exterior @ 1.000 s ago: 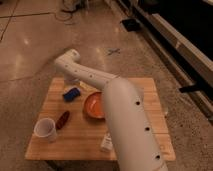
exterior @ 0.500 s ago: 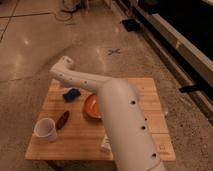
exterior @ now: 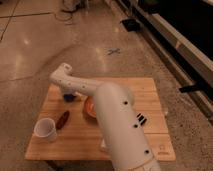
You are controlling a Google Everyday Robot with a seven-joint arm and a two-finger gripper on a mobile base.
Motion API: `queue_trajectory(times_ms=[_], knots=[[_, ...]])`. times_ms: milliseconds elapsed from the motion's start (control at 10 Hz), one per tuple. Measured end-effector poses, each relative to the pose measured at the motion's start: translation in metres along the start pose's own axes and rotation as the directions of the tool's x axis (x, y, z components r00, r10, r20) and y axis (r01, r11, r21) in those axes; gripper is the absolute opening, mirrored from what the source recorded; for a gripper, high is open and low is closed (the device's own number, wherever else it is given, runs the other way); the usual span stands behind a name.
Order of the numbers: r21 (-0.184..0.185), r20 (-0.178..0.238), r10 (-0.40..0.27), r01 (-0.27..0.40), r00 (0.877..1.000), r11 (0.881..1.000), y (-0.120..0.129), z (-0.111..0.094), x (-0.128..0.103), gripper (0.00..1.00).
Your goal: Wipe the white sponge on the table
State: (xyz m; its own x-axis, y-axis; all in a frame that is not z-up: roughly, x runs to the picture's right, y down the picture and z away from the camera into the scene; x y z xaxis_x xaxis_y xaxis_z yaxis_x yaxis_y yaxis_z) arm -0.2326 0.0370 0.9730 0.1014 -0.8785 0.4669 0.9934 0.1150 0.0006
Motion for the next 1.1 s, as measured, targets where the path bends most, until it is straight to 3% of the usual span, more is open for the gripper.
queue_trajectory(times_ms=[200, 500, 800, 1100], knots=[[-0.009, 0.038, 0.035, -0.035, 0.999, 0.999, 0.005, 0.005, 0.006, 0.80], [0.012, 0.075, 0.063, -0.064, 0.995, 0.998, -0.006, 0.005, 0.017, 0.80], [0.027, 0.086, 0.073, -0.076, 0.994, 0.997, -0.012, 0.002, 0.029, 0.80], [-0.007, 0.085, 0.056, -0.055, 0.995, 0.998, -0.011, 0.009, 0.031, 0.80]])
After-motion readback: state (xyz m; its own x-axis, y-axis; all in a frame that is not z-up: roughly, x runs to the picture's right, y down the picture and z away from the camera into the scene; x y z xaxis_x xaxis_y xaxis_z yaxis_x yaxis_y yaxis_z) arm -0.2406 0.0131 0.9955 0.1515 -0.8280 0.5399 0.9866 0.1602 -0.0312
